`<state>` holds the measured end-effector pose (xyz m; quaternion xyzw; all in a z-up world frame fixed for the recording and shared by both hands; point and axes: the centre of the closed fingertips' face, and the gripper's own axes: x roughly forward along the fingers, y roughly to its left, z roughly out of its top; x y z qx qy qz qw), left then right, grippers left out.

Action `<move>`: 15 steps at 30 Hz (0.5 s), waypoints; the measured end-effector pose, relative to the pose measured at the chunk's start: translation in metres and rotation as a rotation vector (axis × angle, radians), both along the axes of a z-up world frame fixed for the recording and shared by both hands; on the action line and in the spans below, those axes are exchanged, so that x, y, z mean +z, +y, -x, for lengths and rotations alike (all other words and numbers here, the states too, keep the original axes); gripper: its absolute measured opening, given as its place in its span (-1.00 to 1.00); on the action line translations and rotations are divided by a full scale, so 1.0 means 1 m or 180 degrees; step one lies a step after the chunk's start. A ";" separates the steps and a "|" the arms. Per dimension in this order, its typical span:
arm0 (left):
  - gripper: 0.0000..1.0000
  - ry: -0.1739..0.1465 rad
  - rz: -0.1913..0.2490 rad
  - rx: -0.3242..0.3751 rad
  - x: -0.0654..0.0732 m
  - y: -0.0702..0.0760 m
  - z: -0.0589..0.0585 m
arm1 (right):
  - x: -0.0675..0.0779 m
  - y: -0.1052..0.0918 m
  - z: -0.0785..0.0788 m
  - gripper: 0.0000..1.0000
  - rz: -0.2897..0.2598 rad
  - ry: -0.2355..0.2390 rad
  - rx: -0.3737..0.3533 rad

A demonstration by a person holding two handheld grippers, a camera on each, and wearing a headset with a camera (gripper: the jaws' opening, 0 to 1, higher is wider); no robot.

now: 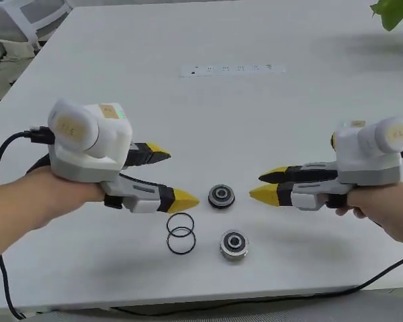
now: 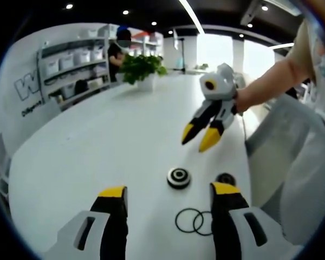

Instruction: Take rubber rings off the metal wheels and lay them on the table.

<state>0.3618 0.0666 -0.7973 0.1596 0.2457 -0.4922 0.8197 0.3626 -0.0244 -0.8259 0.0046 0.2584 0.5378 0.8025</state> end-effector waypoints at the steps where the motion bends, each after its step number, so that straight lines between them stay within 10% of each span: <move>1: 0.23 0.0010 -0.0002 -0.0007 -0.001 -0.001 0.000 | -0.001 0.001 0.000 -0.46 0.0017 -0.0013 0.0018; 15: 0.11 0.0074 -0.0018 -0.0113 -0.014 -0.019 -0.004 | -0.014 0.010 0.002 -0.43 0.0124 -0.0087 0.0181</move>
